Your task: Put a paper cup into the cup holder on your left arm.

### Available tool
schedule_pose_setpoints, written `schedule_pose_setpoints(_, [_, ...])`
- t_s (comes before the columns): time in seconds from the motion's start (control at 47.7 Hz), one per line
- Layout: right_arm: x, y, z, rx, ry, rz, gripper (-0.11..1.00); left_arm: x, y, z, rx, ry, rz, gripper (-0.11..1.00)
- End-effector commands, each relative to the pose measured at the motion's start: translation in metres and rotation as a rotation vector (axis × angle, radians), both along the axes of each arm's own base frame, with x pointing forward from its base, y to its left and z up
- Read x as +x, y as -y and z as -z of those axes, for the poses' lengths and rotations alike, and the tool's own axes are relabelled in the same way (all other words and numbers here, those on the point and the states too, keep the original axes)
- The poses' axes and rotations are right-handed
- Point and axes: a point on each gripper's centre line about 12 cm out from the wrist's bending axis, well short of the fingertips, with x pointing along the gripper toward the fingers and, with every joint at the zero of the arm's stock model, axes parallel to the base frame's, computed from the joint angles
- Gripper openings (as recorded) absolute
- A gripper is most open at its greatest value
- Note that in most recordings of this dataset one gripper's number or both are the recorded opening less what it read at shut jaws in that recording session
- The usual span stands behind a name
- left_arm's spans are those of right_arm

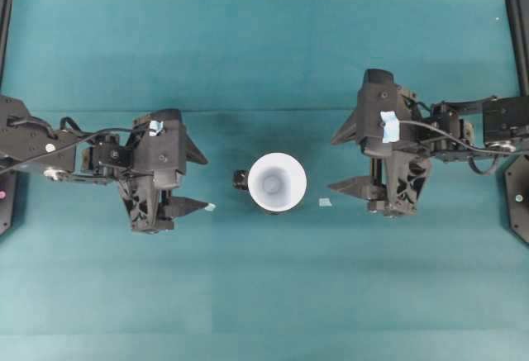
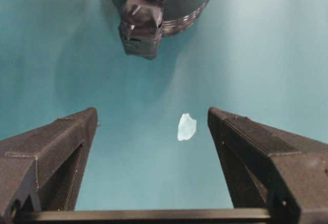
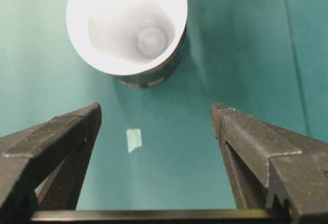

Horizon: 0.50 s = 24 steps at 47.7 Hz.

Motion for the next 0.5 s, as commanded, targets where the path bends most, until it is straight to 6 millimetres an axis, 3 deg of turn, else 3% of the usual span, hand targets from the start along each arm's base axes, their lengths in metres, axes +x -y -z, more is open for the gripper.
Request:
schedule_pose_setpoints(0.0, [0.0018, -0.0006, -0.0094, -0.003, 0.041, -0.001, 0.91, 0.0042, 0.0009, -0.0064, 0.002, 0.023, 0.004, 0.90])
schedule_pose_setpoints(0.482, [0.0025, -0.0006, -0.0094, -0.004, 0.046, -0.001, 0.91, 0.0064, 0.0003, -0.0078, 0.002, 0.028, 0.003, 0.88])
